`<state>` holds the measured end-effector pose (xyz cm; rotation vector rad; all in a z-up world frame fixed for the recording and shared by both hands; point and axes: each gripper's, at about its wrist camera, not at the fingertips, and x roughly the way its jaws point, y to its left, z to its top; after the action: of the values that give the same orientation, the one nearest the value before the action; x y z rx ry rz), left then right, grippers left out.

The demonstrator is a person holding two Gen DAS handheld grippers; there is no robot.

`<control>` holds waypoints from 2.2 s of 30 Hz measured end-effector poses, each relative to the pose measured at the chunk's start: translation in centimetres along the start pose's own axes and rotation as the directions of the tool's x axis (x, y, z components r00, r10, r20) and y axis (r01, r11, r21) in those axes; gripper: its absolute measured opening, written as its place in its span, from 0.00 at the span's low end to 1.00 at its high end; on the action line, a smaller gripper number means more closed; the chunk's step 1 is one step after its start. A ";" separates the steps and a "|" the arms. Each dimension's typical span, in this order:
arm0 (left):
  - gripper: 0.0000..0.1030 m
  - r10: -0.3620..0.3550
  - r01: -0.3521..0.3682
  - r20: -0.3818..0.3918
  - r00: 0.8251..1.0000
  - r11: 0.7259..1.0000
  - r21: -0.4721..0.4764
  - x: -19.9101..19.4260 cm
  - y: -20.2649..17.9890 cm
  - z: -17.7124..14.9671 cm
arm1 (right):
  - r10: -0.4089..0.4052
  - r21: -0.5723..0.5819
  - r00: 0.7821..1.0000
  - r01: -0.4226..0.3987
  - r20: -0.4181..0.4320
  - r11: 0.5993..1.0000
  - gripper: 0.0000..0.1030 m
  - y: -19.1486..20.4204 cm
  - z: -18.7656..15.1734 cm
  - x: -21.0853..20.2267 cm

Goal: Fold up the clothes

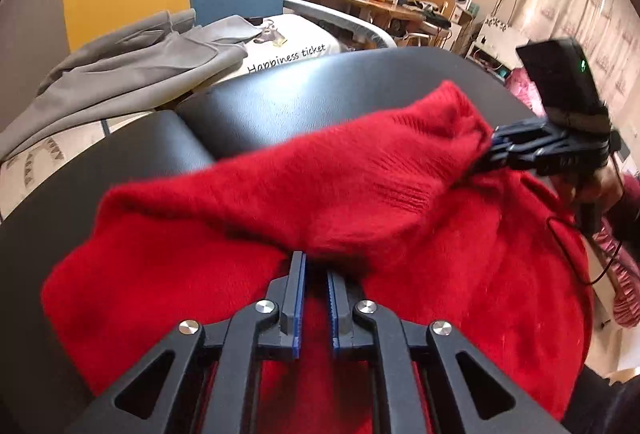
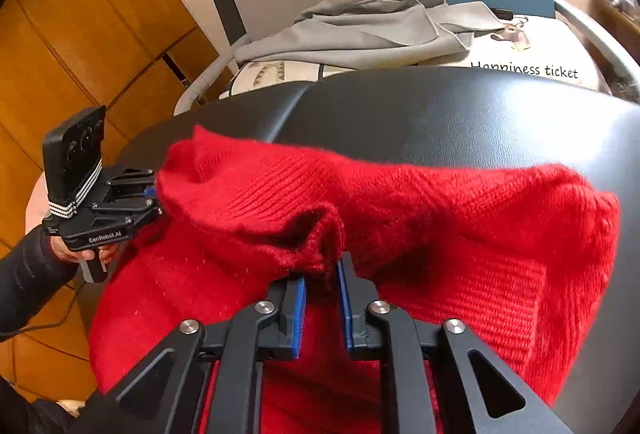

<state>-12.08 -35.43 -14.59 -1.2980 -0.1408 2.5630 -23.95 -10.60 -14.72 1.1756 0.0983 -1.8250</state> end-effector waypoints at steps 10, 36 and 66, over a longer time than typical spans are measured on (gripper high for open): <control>0.13 -0.007 0.028 0.123 0.992 0.985 -0.168 -4.5 3.1 1.3 | -0.078 -0.051 0.996 0.079 0.032 0.996 0.50 1.4 0.5 -4.7; 0.19 0.035 -0.035 0.035 0.999 0.999 0.006 4.1 -0.9 0.8 | -0.135 -0.151 0.989 0.142 0.057 0.978 0.50 2.0 -0.5 2.2; 0.19 0.114 -0.118 0.063 0.991 0.991 0.065 4.1 3.2 2.2 | -0.250 -0.118 0.968 0.252 0.034 0.960 0.50 2.3 4.0 4.9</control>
<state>-16.77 -37.26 -17.17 -1.2401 0.0124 2.6794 -25.52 -17.11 -15.38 1.0989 0.3584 -2.0197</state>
